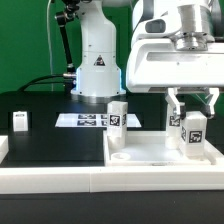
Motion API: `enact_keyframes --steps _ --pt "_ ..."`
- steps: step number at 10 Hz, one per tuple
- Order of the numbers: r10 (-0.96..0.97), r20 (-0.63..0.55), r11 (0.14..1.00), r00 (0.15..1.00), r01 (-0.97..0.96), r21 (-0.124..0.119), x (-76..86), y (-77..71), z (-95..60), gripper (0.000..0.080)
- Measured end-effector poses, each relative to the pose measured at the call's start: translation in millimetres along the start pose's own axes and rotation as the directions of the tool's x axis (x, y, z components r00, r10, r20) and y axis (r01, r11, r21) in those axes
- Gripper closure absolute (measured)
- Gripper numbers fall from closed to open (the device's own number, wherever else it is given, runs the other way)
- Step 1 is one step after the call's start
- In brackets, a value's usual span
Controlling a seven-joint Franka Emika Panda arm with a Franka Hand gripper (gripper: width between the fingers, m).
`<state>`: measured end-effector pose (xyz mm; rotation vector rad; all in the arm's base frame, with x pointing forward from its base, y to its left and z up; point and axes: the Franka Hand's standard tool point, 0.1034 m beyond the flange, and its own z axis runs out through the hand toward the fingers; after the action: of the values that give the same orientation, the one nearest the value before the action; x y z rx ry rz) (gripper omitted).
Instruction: Assemble square table
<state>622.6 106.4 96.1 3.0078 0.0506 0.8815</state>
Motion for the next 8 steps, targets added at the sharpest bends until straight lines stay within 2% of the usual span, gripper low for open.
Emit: enact_keyframes --steps 3,4,5,6,7,8 --pt "-0.011 0.0 1.0 1.0 0.011 0.0 -0.1 0.3 0.2 0.0509" --pt "-0.015 0.0 1.0 1.0 0.015 -0.001 -0.2 0.3 0.2 0.033" --pt "-0.017 0.0 1.0 1.0 0.017 -0.001 -0.2 0.3 0.3 0.0213" --pt "-0.02 0.0 1.0 1.0 0.02 -0.001 -0.3 0.3 0.3 0.0213" --pt "-0.024 0.001 1.0 1.0 0.024 -0.001 -0.4 0.3 0.4 0.0163" --pt "-0.028 0.001 1.0 1.0 0.028 -0.001 -0.4 0.4 0.4 0.0154"
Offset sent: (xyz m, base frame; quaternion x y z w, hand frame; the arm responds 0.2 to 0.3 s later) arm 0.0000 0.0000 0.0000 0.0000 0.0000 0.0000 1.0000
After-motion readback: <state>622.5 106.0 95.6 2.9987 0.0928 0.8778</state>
